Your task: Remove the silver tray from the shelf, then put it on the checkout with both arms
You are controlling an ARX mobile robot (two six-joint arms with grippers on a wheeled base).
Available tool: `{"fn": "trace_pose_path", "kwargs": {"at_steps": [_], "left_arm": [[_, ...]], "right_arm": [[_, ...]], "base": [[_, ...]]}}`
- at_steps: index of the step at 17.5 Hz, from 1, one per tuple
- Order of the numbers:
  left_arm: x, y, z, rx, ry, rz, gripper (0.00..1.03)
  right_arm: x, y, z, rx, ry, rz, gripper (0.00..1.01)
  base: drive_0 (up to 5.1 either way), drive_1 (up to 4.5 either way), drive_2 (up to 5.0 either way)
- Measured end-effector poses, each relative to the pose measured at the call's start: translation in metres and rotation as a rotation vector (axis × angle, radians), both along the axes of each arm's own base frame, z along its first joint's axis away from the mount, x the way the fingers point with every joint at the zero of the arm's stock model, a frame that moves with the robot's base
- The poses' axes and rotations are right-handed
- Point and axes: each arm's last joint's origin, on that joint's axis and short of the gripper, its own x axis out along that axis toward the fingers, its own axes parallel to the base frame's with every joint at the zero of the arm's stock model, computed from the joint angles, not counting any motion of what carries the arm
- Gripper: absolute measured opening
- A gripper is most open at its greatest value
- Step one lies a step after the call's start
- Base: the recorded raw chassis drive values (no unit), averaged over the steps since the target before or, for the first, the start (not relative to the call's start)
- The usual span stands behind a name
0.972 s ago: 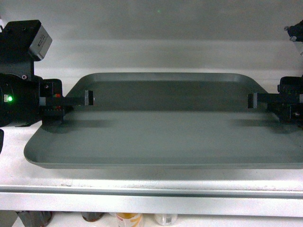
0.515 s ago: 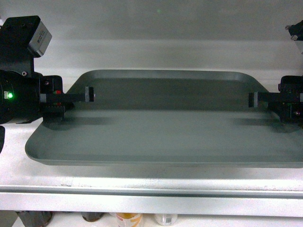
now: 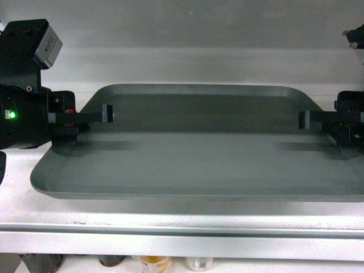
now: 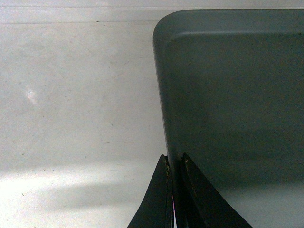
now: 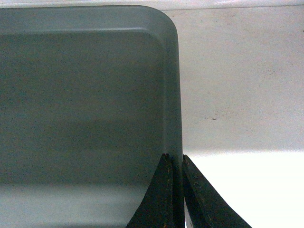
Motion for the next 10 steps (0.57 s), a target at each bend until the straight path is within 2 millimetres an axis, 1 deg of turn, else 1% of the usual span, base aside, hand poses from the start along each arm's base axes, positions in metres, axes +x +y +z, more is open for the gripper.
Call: {"fn": "trace_pose_path", "kwargs": {"at_steps": [10], "left_arm": [[0.0,0.0,0.0,0.0,0.0,0.0,0.04]], "right_arm": [[0.0,0.0,0.0,0.0,0.0,0.0,0.03]], "base": [[0.0,0.0,0.0]]}}
